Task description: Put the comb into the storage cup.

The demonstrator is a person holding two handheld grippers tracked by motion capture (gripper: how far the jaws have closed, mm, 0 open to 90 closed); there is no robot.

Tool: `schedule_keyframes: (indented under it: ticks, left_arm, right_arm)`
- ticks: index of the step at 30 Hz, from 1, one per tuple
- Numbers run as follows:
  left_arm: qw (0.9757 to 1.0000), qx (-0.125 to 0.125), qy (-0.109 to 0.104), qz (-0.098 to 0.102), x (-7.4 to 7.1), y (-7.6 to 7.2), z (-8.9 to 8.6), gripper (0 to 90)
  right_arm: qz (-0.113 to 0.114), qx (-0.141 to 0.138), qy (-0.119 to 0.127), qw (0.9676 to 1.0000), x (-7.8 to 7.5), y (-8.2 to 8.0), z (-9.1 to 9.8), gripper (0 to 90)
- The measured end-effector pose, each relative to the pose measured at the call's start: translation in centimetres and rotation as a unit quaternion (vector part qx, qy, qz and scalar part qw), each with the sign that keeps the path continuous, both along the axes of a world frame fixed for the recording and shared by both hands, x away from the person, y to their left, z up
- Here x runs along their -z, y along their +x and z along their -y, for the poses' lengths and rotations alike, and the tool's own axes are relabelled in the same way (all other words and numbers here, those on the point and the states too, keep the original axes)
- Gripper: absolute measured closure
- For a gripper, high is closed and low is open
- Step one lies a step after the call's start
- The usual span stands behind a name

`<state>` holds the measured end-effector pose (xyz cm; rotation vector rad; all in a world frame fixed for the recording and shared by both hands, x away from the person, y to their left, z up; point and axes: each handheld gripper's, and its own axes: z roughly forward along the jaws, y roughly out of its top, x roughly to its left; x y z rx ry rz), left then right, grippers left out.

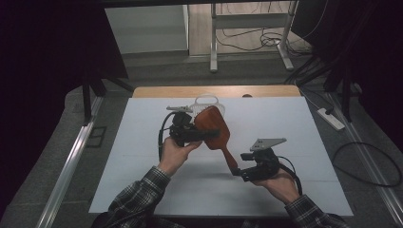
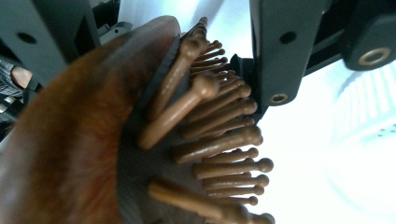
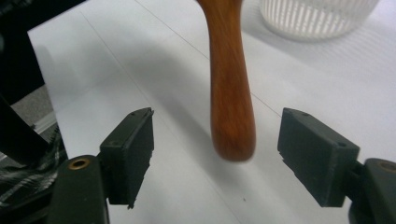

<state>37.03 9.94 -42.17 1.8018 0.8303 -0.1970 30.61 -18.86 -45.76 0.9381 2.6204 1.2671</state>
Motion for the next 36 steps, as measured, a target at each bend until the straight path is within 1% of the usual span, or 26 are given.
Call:
schedule_keyframes:
  ticks: [4, 8, 9, 10, 11, 12, 13, 14, 15, 16, 17, 22, 23, 24, 25, 31, 34, 36]
  left_arm:
    - [0.9999, -0.003, 0.006, 0.009, -0.4, 0.1, -0.1, 50.6]
    - [0.9998, -0.006, 0.013, 0.016, -0.7, 0.2, -0.2, 50.5]
    - [0.9998, -0.006, 0.013, 0.016, -0.7, 0.2, -0.2, 50.5]
    - [0.9996, -0.007, 0.017, 0.019, -0.8, 0.3, -0.2, 50.5]
    - [0.9996, -0.008, 0.017, 0.02, -0.8, 0.4, -0.2, 50.5]
    - [0.9996, -0.008, 0.017, 0.02, -0.8, 0.4, -0.2, 50.5]
    - [0.9996, -0.01, 0.017, 0.02, -0.9, 0.6, -0.2, 50.5]
    - [0.9996, -0.011, 0.016, 0.02, -0.9, 0.6, -0.2, 50.4]
    - [0.9996, -0.011, 0.017, 0.021, -1.0, 0.7, -0.2, 50.5]
    - [0.9996, -0.011, 0.017, 0.021, -1.0, 0.7, -0.2, 50.5]
    - [0.9995, -0.013, 0.017, 0.022, -1.1, 0.8, -0.3, 50.5]
    - [0.9995, -0.016, 0.016, 0.024, -1.3, 1.0, -0.5, 50.4]
    - [0.9994, -0.019, 0.016, 0.024, -1.5, 1.1, -0.6, 50.4]
    - [0.9994, -0.019, 0.016, 0.024, -1.5, 1.1, -0.6, 50.4]
    - [0.9993, -0.02, 0.017, 0.025, -1.6, 1.2, -0.7, 50.4]
    - [0.9993, -0.027, 0.007, 0.024, -2.1, 1.7, -1.2, 50.4]
    - [0.9991, -0.031, 0.009, 0.027, -2.3, 1.9, -1.3, 50.4]
    - [0.999, -0.035, 0.009, 0.028, -2.5, 2.1, -1.4, 50.4]
  right_arm:
    - [-0.004, 0.008, -0.005, 0.9999, 0.1, 0.1, 0.5, 22.0]
    - [-0.001, 0.012, -0.006, 0.9999, 0.0, 0.1, 1.0, 16.7]
    - [-0.001, 0.012, -0.006, 0.9999, 0.0, 0.1, 1.0, 16.7]
    - [0.003, 0.018, -0.006, 0.9998, -0.1, 0.2, 1.5, 11.7]
    - [0.006, 0.019, -0.008, 0.9998, 0.0, 0.2, 1.6, 9.3]
    - [0.006, 0.019, -0.008, 0.9998, 0.0, 0.2, 1.6, 9.3]
    - [0.009, 0.025, -0.015, 0.9995, 0.0, 0.1, 1.8, 5.5]
    - [0.011, 0.028, -0.02, 0.9994, 0.1, 0.1, 1.9, 4.2]
    - [0.008, 0.029, -0.025, 0.9992, 0.1, 0.2, 1.9, 3.3]
    - [0.008, 0.029, -0.025, 0.9992, 0.1, 0.2, 1.9, 3.3]
    - [0.006, 0.03, -0.031, 0.999, 0.3, 0.2, 2.1, 0.6]
    - [0.0, 0.034, -0.039, 0.9987, 0.4, 0.2, 2.6, 0.0]
    - [-0.013, 0.029, -0.043, 0.9985, 0.5, 0.4, 2.9, 0.0]
    - [-0.013, 0.029, -0.043, 0.9985, 0.5, 0.4, 2.9, 0.0]
    - [-0.018, 0.028, -0.046, 0.9984, 0.6, 0.4, 3.0, 0.0]
    - [-0.016, 0.039, -0.052, 0.9978, 0.5, 0.1, 3.9, 0.0]
    - [-0.016, 0.048, -0.055, 0.9972, 0.5, -0.1, 4.4, 0.0]
    - [-0.012, 0.055, -0.058, 0.9967, 0.5, -0.2, 4.8, 0.0]
